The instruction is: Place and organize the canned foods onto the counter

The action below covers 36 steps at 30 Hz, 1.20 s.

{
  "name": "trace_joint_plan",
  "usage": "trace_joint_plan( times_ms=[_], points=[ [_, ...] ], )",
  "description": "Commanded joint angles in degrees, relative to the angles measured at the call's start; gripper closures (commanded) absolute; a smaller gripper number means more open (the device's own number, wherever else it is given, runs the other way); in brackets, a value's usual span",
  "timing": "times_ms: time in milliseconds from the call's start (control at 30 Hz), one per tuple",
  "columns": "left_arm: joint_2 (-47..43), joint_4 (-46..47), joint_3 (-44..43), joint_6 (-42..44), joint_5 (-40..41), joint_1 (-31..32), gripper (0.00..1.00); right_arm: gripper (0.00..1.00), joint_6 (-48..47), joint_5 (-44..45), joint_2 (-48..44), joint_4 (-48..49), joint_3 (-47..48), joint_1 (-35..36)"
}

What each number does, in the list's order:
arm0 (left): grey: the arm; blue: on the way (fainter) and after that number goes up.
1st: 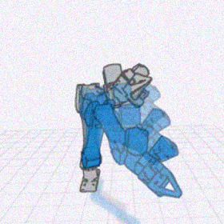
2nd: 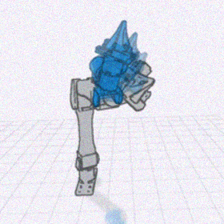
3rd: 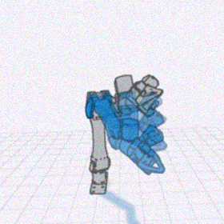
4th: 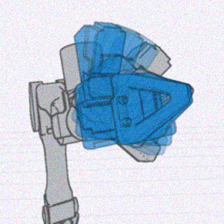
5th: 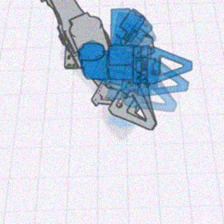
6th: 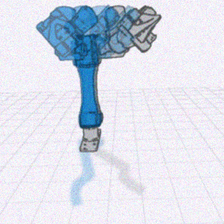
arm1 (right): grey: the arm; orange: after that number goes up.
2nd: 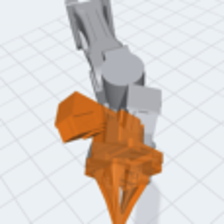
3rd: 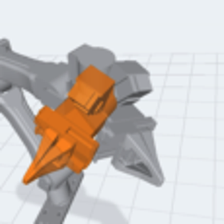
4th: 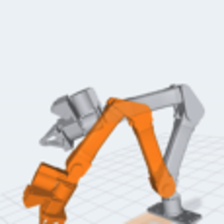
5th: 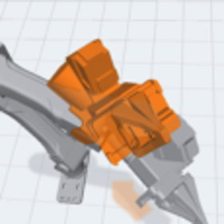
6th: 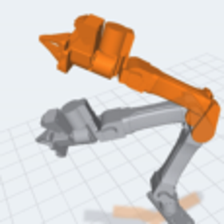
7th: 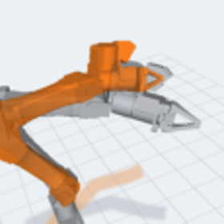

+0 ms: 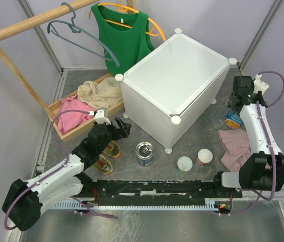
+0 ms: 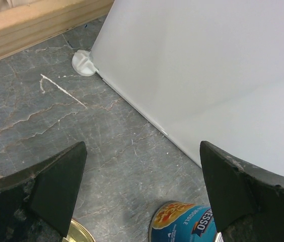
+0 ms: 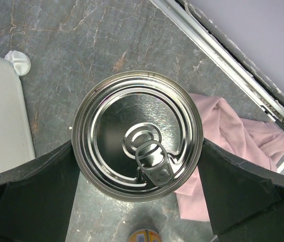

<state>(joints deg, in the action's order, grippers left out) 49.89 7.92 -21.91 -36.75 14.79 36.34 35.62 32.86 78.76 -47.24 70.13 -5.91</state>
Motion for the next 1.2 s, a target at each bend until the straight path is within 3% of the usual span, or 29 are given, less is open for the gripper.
trace_joint_plan(
  times_ms=[0, 533, 1167],
  points=[
    [-1.6, 3.9, -0.1, -1.8, 0.7, -0.2, 0.01, 0.99, -1.3, 4.6, -6.9, 0.8, 4.5, 0.6],
    [-4.0, 3.2, -0.2, -2.7, -0.8, -0.2, 0.01, 0.99, -2.6, 1.4, -13.4, -6.9, 17.2, 1.5],
    [-2.9, 3.1, 0.1, -4.1, -1.2, -0.2, 0.01, 0.99, -2.4, -7.9, -9.4, -5.8, 37.0, 2.2]
  ],
)
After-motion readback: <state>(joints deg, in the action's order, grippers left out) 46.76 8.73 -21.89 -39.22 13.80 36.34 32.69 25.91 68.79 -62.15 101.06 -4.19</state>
